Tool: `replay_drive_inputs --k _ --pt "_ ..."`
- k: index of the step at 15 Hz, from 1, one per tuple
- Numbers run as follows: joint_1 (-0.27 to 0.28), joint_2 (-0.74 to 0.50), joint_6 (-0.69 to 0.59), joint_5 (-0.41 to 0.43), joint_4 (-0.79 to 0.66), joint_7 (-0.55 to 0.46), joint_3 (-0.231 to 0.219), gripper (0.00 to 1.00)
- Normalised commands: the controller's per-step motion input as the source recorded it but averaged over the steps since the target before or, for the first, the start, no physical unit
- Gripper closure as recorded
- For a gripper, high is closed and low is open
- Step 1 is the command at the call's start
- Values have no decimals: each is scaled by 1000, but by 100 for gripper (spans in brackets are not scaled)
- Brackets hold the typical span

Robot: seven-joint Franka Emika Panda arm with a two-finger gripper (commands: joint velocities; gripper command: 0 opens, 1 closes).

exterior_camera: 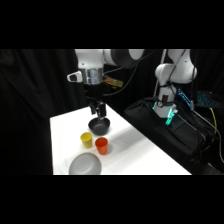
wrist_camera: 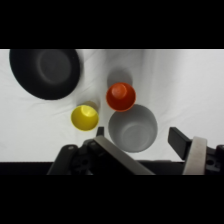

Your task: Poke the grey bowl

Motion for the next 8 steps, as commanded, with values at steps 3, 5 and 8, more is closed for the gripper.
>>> replay_drive_inputs --k 3,5,8 --pt "-7 28 9 -26 47 24 15 0" --pt "4 152 -13 -23 225 32 25 0" --pt "22 337 -143 -60 502 110 18 0"
